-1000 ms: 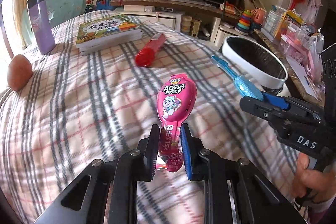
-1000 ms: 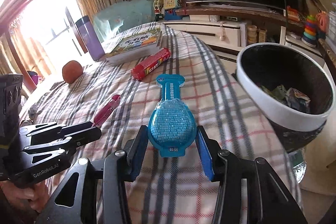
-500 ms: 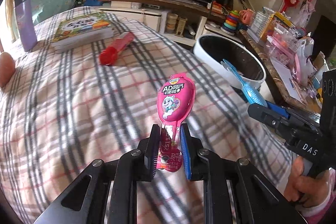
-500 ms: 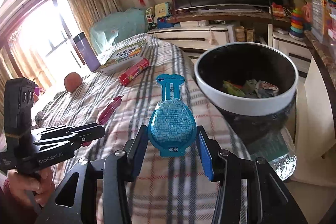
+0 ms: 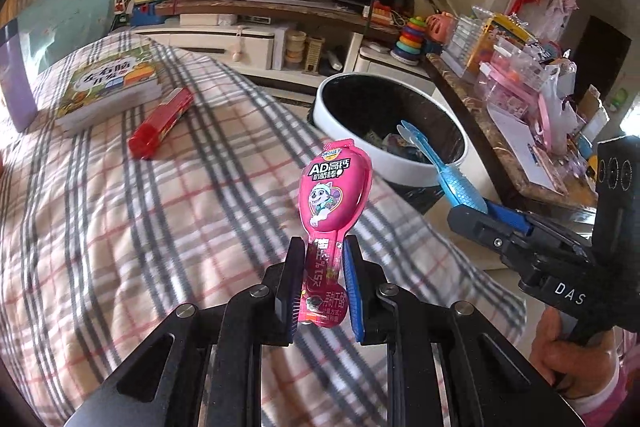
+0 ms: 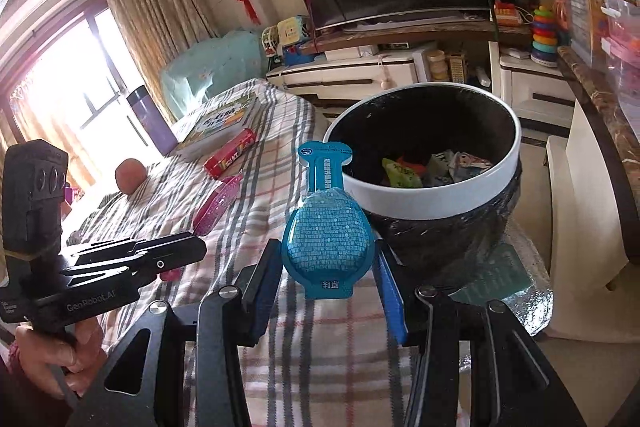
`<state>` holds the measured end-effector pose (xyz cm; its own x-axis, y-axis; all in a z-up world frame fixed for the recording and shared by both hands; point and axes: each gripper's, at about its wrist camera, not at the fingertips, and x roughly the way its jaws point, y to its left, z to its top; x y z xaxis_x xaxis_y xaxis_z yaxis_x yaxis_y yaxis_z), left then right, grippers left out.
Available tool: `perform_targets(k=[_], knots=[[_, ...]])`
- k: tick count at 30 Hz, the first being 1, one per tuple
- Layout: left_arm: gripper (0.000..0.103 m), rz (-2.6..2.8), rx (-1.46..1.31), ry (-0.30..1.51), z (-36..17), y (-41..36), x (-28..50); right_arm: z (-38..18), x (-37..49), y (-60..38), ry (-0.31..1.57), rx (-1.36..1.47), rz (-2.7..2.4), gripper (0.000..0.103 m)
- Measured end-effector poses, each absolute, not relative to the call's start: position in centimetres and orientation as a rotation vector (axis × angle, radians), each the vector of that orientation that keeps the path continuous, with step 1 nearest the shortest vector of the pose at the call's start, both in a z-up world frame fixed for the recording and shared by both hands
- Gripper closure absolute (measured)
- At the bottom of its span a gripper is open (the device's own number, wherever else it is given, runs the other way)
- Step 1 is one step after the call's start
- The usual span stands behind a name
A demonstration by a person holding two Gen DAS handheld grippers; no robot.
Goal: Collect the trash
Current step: 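Carry the blue hairbrush and pink toothbrush over the bin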
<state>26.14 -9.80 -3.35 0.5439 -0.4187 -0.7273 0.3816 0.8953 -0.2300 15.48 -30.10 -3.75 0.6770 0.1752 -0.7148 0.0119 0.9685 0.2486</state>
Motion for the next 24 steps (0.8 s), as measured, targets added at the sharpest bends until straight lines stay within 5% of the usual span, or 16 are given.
perform_targets(k=[24], knots=[[0.085, -0.551, -0.014, 0.849, -2.4, -14.9, 29.8, -2.4, 16.1, -34.9, 0.795, 0.264, 0.019, 0.057]])
